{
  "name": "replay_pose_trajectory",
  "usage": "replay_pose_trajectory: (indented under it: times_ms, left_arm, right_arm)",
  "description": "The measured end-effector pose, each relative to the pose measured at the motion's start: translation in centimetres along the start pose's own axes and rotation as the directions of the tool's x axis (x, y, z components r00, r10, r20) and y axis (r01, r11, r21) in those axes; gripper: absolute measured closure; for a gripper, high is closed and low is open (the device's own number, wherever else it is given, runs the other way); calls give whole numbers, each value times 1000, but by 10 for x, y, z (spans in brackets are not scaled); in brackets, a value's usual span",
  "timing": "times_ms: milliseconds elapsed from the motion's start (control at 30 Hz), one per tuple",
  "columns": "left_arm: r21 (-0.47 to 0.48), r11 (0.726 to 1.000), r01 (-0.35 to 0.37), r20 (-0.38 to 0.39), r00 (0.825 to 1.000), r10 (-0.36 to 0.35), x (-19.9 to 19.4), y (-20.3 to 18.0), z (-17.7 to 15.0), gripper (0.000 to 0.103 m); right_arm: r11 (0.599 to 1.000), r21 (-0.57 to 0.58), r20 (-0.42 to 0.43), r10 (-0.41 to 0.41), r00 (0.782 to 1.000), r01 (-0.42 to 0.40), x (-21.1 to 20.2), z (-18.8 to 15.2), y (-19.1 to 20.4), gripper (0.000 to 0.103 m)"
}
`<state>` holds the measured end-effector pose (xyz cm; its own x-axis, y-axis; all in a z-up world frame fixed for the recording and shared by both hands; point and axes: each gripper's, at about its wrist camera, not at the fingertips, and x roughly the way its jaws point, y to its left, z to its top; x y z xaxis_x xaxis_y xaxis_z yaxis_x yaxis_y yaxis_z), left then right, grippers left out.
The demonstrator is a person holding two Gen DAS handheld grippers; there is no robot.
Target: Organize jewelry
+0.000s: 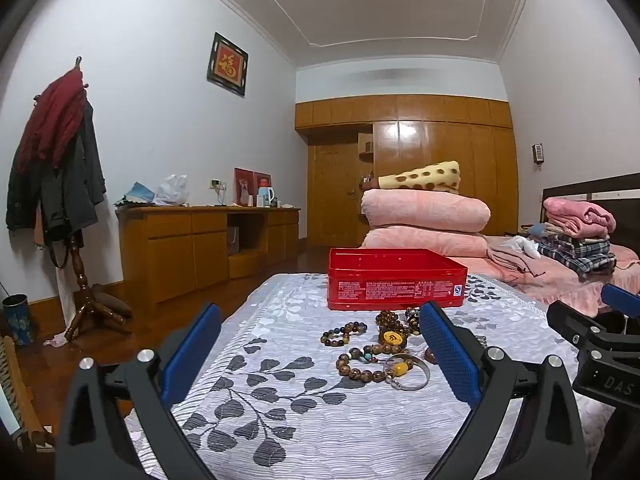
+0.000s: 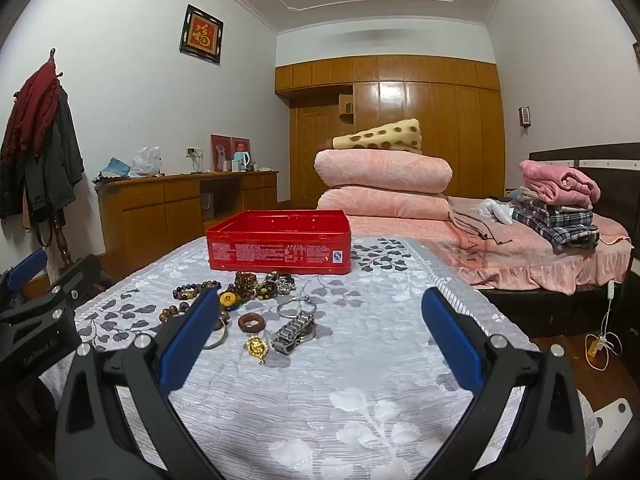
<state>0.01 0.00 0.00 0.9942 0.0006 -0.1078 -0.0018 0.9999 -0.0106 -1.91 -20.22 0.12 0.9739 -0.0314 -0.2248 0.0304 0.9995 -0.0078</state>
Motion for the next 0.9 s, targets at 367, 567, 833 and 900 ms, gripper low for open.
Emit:
replay_pose_trajectory:
  times_ms: [367, 567, 833, 900]
  left_arm:
    - [5, 1000, 0, 3, 1000, 0, 0, 0, 0, 6]
    - [5, 1000, 1, 4, 1000, -1, 0, 0, 0, 6]
    - [7, 1000, 0, 4, 1000, 0, 0, 0, 0, 6]
    - [8, 1000, 0, 4, 1000, 0, 0, 0, 0, 6]
  right_arm:
    - [1000, -1, -1, 0, 1000, 0, 0, 0, 0, 5]
    - [1000, 1, -1, 1, 1000, -1, 0, 0, -1, 5]
    - [1000, 2, -1, 0, 1000, 0, 1, -1, 0, 5]
    - [1000, 3, -1, 1, 1000, -1, 1, -1, 0, 5]
